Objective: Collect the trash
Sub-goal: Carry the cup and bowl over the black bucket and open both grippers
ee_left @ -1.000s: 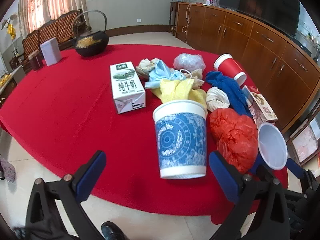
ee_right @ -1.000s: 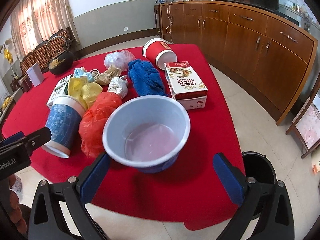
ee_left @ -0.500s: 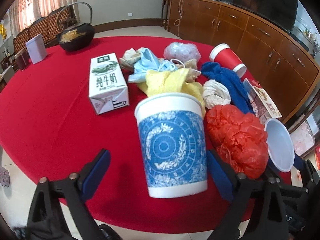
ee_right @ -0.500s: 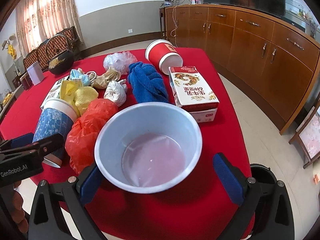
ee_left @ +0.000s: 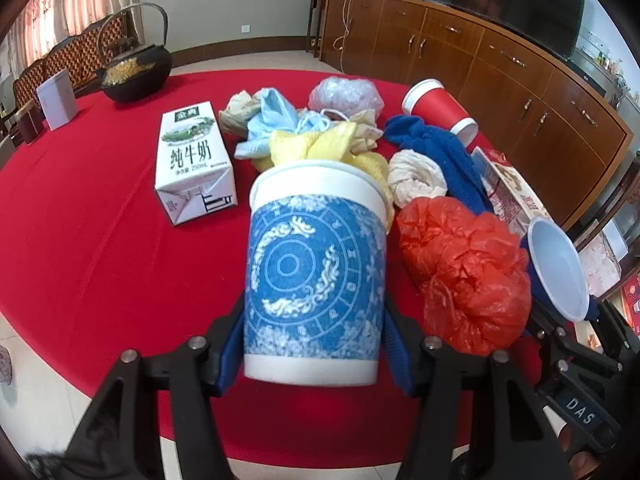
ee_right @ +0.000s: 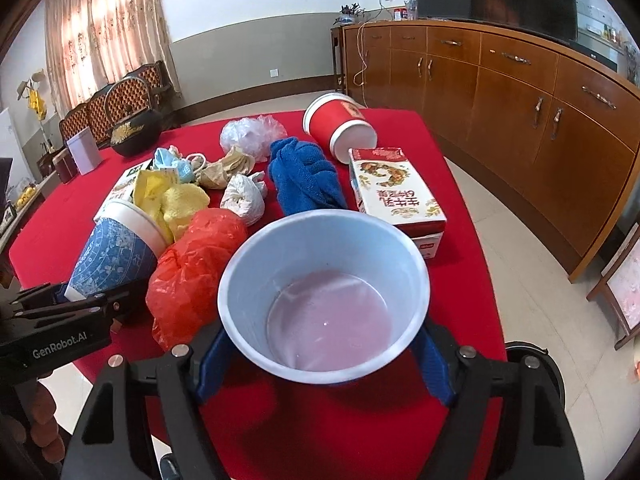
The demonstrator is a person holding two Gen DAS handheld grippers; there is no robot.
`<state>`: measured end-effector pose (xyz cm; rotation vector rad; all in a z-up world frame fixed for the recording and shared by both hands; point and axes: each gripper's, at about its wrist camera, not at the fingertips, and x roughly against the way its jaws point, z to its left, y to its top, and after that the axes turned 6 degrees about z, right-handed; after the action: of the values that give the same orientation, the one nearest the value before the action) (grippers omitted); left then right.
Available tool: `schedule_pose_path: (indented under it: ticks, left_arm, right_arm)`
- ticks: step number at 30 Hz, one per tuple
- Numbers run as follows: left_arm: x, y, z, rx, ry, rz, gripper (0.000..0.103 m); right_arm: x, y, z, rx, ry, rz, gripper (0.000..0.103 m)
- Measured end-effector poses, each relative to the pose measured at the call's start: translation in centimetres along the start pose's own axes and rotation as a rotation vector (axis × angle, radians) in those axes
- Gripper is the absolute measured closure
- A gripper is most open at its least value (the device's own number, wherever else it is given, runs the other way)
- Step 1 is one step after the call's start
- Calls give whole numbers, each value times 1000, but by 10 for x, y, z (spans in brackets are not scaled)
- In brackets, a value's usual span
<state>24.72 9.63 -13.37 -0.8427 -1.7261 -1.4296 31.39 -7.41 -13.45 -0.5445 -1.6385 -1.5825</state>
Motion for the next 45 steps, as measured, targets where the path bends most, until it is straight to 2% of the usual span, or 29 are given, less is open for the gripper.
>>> schedule_pose_path:
  ticks: [15,26,31,38,41,45]
  left_arm:
    - [45,-7,-18,-44,-17,-85,42]
    - [74,-19,-61,-123,-119,-119,42]
    - [79,-24,-108,-200,-209,-104,42]
    - [63,-37,-199,-316,-350,-10,42]
    - [49,-49,-237,-357,-379,43,42]
    - [27,-61,-275,-383,-380,99,42]
  right_arm:
    - [57,-10,-25,-47,-18,-63,23]
    - [103,-32,-76,-135,-77,-104,23]
    - [122,-49,-116,-199,-132,-110,23]
    - [135,-86,-196,-333,-214,-68,23]
    - [134,-104,-229,-377,-250,-39,23]
    - [128,-124,-267,-421,-288,7,23]
